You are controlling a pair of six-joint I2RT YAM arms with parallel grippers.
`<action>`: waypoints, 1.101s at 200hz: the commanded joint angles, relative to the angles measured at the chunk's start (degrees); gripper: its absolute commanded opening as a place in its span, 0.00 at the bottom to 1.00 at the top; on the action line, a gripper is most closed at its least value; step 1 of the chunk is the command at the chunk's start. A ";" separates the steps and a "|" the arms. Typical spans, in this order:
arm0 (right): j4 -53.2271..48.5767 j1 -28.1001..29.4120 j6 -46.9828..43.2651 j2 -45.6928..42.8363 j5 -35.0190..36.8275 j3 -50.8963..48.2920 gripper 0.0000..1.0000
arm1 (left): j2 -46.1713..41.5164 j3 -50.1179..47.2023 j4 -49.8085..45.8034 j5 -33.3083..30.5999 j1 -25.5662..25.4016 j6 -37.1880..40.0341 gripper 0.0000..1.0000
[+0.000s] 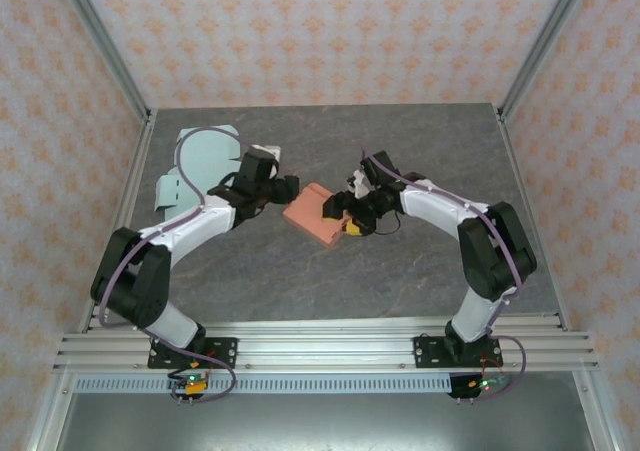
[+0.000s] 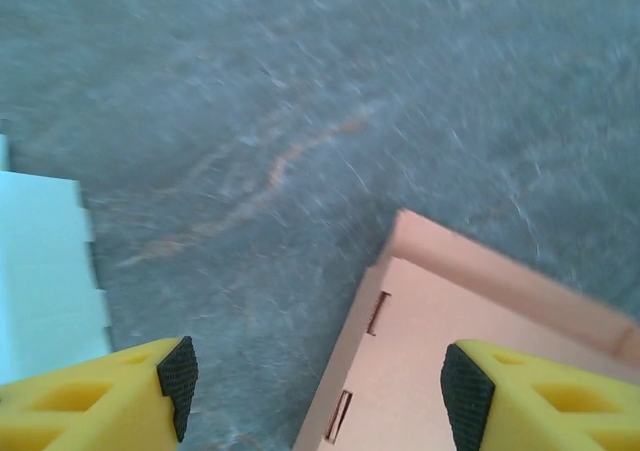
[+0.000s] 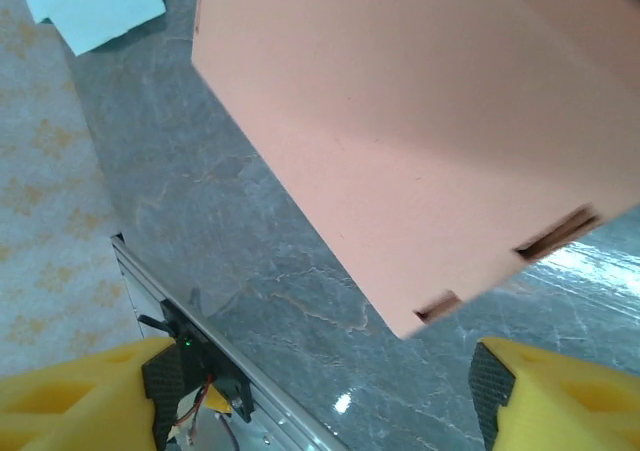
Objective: Fold the paper box
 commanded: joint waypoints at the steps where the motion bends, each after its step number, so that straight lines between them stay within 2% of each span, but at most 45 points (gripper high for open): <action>1: -8.42 -4.12 -7.72 -1.14 6.38 4.71 0.77 | -2.81 0.77 -9.05 1.16 -0.56 -8.16 0.67; 27: -12.84 -5.92 -15.22 3.55 11.64 10.46 0.76 | -1.36 0.41 -14.61 8.26 -1.23 -10.40 0.65; 50: -11.65 -4.04 -15.49 8.12 9.79 13.59 0.74 | -0.31 1.03 -18.61 9.18 -1.40 -8.23 0.65; 67: -11.92 -1.87 -15.68 10.40 10.19 15.70 0.74 | 1.68 1.88 -18.52 12.57 -1.34 -7.24 0.65; 114: -10.40 3.54 -13.74 12.00 9.16 17.65 0.73 | 9.57 7.61 -21.95 15.66 -0.84 -7.05 0.65; 135: -11.55 3.05 -14.39 9.68 12.14 18.20 0.74 | 13.00 10.61 -24.24 15.78 -0.88 -6.93 0.63; 159: -14.49 -0.27 -16.13 8.88 15.72 19.62 0.78 | 14.65 11.58 -24.52 13.80 -0.76 -6.48 0.62; 180: -15.34 -2.79 -15.94 11.69 15.78 20.57 0.78 | 16.47 13.45 -25.25 12.19 -0.53 -5.27 0.62; 220: -13.05 -2.96 -14.12 18.19 13.05 22.84 0.77 | 19.32 16.57 -26.84 13.22 -0.34 -2.79 0.62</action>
